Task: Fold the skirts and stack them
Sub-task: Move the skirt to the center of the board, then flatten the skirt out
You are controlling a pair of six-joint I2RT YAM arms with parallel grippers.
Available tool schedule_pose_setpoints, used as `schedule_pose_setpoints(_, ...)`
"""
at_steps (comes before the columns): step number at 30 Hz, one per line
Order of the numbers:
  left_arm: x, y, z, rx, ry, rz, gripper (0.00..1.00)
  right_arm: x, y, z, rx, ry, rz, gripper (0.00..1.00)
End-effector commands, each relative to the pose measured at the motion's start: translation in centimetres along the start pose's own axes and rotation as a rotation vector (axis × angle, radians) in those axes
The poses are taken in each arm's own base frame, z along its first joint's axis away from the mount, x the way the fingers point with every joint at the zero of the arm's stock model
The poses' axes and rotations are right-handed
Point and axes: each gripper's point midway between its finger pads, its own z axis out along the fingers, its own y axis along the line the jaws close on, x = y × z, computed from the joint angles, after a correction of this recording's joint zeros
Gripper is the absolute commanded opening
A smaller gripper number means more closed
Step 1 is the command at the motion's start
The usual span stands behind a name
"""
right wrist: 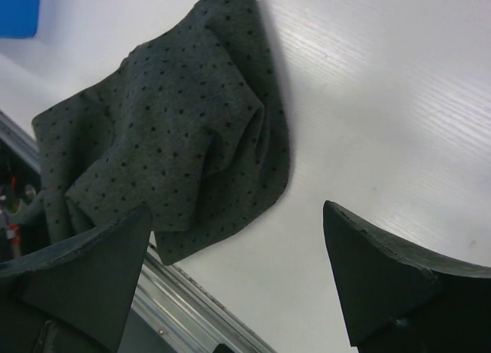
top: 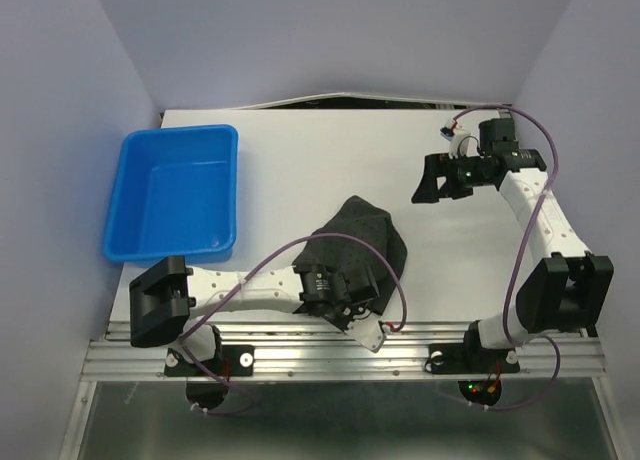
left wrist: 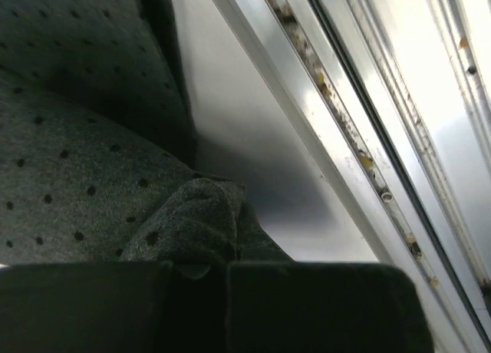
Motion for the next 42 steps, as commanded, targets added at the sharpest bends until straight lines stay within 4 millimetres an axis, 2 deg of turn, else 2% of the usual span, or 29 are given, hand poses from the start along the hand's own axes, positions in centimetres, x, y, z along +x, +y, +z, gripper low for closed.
schedule_pose_setpoints(1,0.7,1.1,0.2,-0.122,0.058,0.048,0.0,-1.1,4.5,0.1,-0.166,-0.005,-0.02,0.96)
schedule_pose_setpoints(3,0.9,0.7,0.9,-0.128,0.064,0.056,0.0,-0.1,5.9,1.6,-0.175,0.032,-0.05,0.96)
schedule_pose_setpoints(5,0.6,0.5,0.8,-0.134,0.06,0.065,0.0,0.4,6.1,2.9,-0.159,0.049,-0.075,0.97)
schedule_pose_setpoints(7,0.2,1.0,0.3,-0.157,0.041,0.058,0.0,1.0,5.3,4.3,-0.123,0.077,-0.09,0.97)
schedule_pose_setpoints(8,-0.2,1.3,0.0,-0.176,0.028,0.046,0.0,1.1,4.3,5.4,-0.102,0.089,-0.09,0.97)
schedule_pose_setpoints(11,0.0,1.7,-0.7,-0.205,0.026,0.052,0.0,0.0,2.8,7.3,-0.076,0.109,-0.087,0.97)
schedule_pose_setpoints(12,0.2,1.6,-0.8,-0.209,0.031,0.052,0.0,-1.1,3.6,7.1,-0.091,0.086,-0.106,0.97)
schedule_pose_setpoints(13,0.3,1.5,-0.9,-0.212,0.037,0.075,0.0,-3.0,4.9,7.6,-0.129,0.068,-0.134,0.97)
schedule_pose_setpoints(15,1.1,0.8,-0.8,-0.21,0.066,0.107,0.0,-4.3,6.9,8.2,-0.164,0.084,-0.168,0.97)
schedule_pose_setpoints(16,1.1,0.7,-0.9,-0.215,0.07,0.127,0.0,-5.9,9.3,9.2,-0.196,0.08,-0.233,0.97)
schedule_pose_setpoints(19,1.1,-0.2,-0.7,-0.202,0.079,0.18,0.0,-5.2,13.4,10.6,-0.265,0.149,-0.319,0.97)
schedule_pose_setpoints(20,1.1,-0.4,-0.7,-0.189,0.082,0.202,0.0,-4.1,15.9,11.5,-0.31,0.191,-0.369,0.95)
schedule_pose_setpoints(21,0.9,-0.8,-0.7,-0.174,0.08,0.222,0.0,-3.5,17.0,11.9,-0.336,0.214,-0.387,0.94)
schedule_pose_setpoints(23,0.8,-1.1,-0.6,-0.142,0.085,0.25,0.0,-1.7,18.6,13.0,-0.369,0.271,-0.416,0.89)
schedule_pose_setpoints(24,0.6,-1.4,-0.8,-0.119,0.08,0.257,0.0,-0.5,20.2,13.3,-0.396,0.299,-0.446,0.87)
schedule_pose_setpoints(27,0.2,-1.7,-0.9,-0.083,0.068,0.267,0.0,2.4,22.6,13.8,-0.427,0.378,-0.483,0.82)
schedule_pose_setpoints(33,-0.3,-2.2,-0.7,-0.036,0.062,0.278,0.0,5.6,24.8,14.0,-0.429,0.44,-0.545,0.82)
schedule_pose_setpoints(35,-0.4,-2.2,-0.6,-0.03,0.063,0.283,0.0,7.4,25.6,14.3,-0.426,0.479,-0.571,0.82)
schedule_pose_setpoints(39,-0.7,-2.2,-0.4,-0.023,0.061,0.3,0.0,10.0,26.3,15.0,-0.422,0.546,-0.592,0.82)
schedule_pose_setpoints(42,-0.9,-2.3,-0.3,-0.016,0.059,0.306,0.0,10.7,26.3,15.7,-0.413,0.569,-0.582,0.82)
